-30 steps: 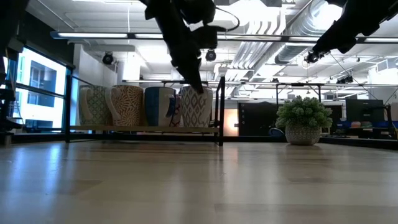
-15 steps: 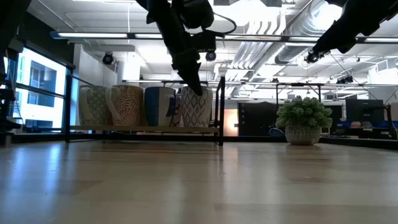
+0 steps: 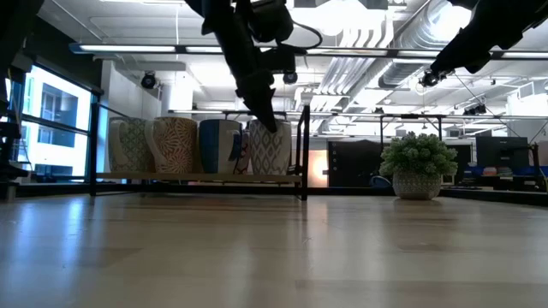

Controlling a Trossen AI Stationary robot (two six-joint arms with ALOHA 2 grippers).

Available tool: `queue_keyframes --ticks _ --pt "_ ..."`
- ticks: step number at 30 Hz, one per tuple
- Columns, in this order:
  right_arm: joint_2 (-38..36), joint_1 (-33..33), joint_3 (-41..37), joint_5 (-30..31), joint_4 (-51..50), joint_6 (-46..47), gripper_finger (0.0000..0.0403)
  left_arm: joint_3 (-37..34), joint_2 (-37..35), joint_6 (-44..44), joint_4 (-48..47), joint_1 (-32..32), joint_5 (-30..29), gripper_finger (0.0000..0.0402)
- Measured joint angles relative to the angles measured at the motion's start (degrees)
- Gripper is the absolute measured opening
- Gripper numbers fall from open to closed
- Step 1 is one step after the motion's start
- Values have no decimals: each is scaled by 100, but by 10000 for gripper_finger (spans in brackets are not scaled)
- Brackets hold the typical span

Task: Place coffee mugs
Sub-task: Adjust the mugs on the shelf, then return to Home Position

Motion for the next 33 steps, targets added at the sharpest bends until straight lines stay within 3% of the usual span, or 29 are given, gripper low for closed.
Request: queue_keyframes --ticks 15,22,29,33 --pt "0 1 0 -57 0 1 99 0 0 -114 0 -39 -36 60" --pt "1 -2 0 -74 -44 2 99 0 -382 -519 -63 -374 499 60" --pt "-6 1 0 -72 -43 -27 99 -73 -1002 -1052 -1617 -752 781 60" --pt "-93 0 0 -70 20 -42 99 -638 -1645 -1614 -1825 -925 764 60"
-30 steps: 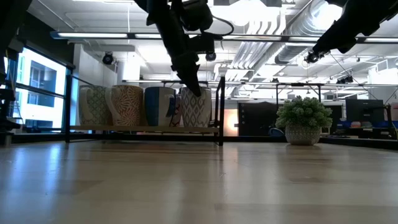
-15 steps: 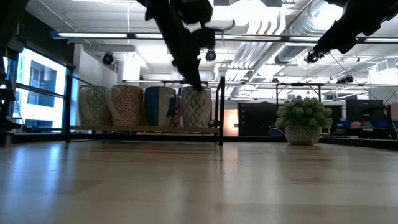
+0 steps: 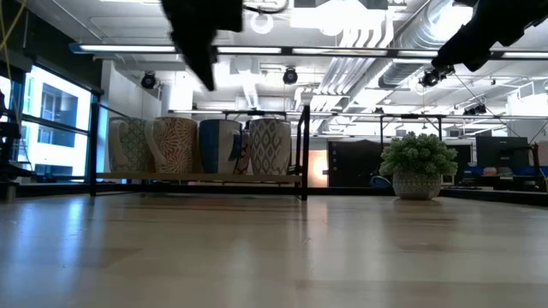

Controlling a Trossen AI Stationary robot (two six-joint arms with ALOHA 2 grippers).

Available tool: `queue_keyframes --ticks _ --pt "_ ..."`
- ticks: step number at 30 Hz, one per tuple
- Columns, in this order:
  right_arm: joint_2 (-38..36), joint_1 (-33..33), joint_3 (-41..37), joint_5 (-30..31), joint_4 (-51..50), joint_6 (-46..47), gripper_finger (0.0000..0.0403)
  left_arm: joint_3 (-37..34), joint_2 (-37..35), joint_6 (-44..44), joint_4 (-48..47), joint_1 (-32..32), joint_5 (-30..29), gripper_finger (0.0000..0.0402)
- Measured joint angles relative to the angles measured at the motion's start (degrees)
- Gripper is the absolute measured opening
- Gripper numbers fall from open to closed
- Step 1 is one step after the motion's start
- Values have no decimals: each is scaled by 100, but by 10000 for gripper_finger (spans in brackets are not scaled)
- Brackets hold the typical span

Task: Place coffee mugs
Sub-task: Return to Home Position

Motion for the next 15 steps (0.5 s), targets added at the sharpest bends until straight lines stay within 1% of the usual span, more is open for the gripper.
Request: queue_keyframes --ticks 3,6,10,15 --pt "-179 1 0 33 24 -10 99 -630 -670 -486 84 -126 -19 60" --pt "-402 0 0 42 37 -5 99 -1267 -1406 -1058 288 -250 -183 60" --pt "-635 -1 0 81 230 -196 99 -2037 -2344 -1553 1022 -446 -449 60" --pt "-696 -1 0 79 369 -590 99 -2991 -3329 -1851 1813 -710 -976 60"
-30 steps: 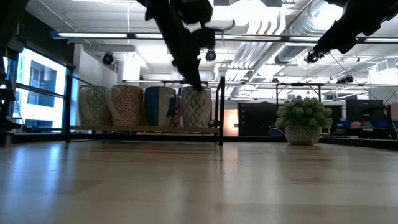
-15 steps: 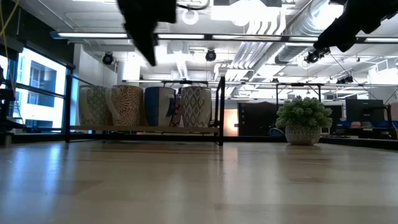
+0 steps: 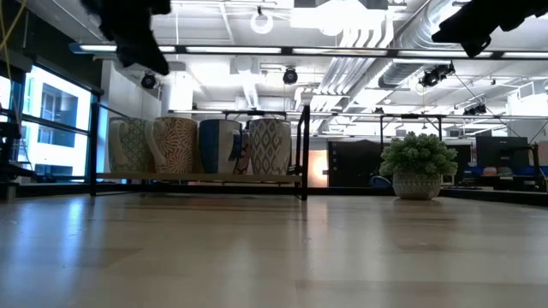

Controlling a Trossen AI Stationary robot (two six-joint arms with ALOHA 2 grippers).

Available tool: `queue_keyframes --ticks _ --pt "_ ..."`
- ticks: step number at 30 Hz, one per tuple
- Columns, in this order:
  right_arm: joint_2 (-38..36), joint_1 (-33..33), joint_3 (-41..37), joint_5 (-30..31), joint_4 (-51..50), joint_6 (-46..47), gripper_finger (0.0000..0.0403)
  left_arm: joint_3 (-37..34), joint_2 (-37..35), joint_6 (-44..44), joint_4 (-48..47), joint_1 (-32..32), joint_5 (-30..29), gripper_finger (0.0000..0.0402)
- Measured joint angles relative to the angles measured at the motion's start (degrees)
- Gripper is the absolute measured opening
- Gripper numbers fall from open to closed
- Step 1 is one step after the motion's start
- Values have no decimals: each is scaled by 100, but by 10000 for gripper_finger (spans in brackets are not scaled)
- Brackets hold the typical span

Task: Place coffee mugs
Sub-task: Return to Home Position

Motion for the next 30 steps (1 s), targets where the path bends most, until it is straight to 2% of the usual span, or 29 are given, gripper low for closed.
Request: queue_keyframes --ticks 6,10,13,20,26,30 --pt "0 2 0 -2 3 -525 99 -919 -741 -143 617 -283 -646 60" --pt "-58 1 -253 -15 353 -772 99 -1313 -1012 143 1141 -385 -882 60" --pt "-205 1 -890 -115 994 -822 99 -1488 -1172 358 1510 -405 -950 60" --pt "-627 1 -1970 -296 2068 -807 99 -1506 -1284 797 1701 -404 -1207 60" --pt "-801 2 -2295 -414 2492 -737 99 -2429 -1344 946 3096 -404 -1233 60" --pt "-814 2 -2295 -423 2485 -743 99 -2895 -1482 536 3150 -404 -1214 60"
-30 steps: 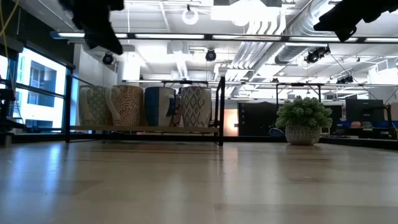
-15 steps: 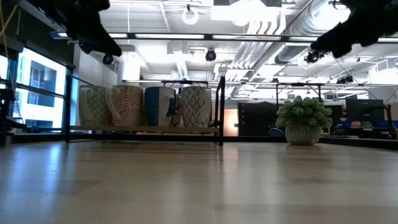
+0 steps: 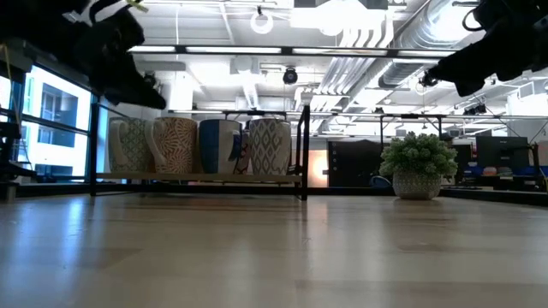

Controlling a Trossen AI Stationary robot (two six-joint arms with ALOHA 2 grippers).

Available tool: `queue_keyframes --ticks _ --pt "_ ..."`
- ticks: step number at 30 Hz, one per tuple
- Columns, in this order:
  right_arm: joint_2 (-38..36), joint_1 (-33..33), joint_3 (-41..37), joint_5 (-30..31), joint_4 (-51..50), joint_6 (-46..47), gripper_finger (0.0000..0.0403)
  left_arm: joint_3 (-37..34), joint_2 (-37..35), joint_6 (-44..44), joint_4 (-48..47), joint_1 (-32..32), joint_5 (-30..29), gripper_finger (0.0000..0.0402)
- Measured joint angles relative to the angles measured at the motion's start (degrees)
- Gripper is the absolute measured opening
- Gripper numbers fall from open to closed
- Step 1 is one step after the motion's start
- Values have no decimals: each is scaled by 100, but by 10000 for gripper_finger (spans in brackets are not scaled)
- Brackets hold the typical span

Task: Place coffee mugs
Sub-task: Return to Home Position

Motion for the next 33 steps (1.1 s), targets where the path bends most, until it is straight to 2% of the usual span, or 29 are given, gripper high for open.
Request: queue_keyframes --ticks 5,11,15,18,21,33 --pt "1 0 -8 1 23 -46 99 -424 -404 -46 244 0 114 60" --pt "-11 0 -505 1 285 -16 99 -799 -1200 172 264 0 190 60" --pt "-12 0 -778 -57 757 -86 99 -930 -1734 407 258 2 687 60" --pt "-12 0 -802 76 732 -98 99 -1058 -2125 516 244 0 1061 60" --pt "-12 0 -802 130 732 127 99 -1179 -2421 469 206 0 1158 60" --pt "-12 0 -802 132 717 328 99 -1187 -2549 365 175 0 1154 60"
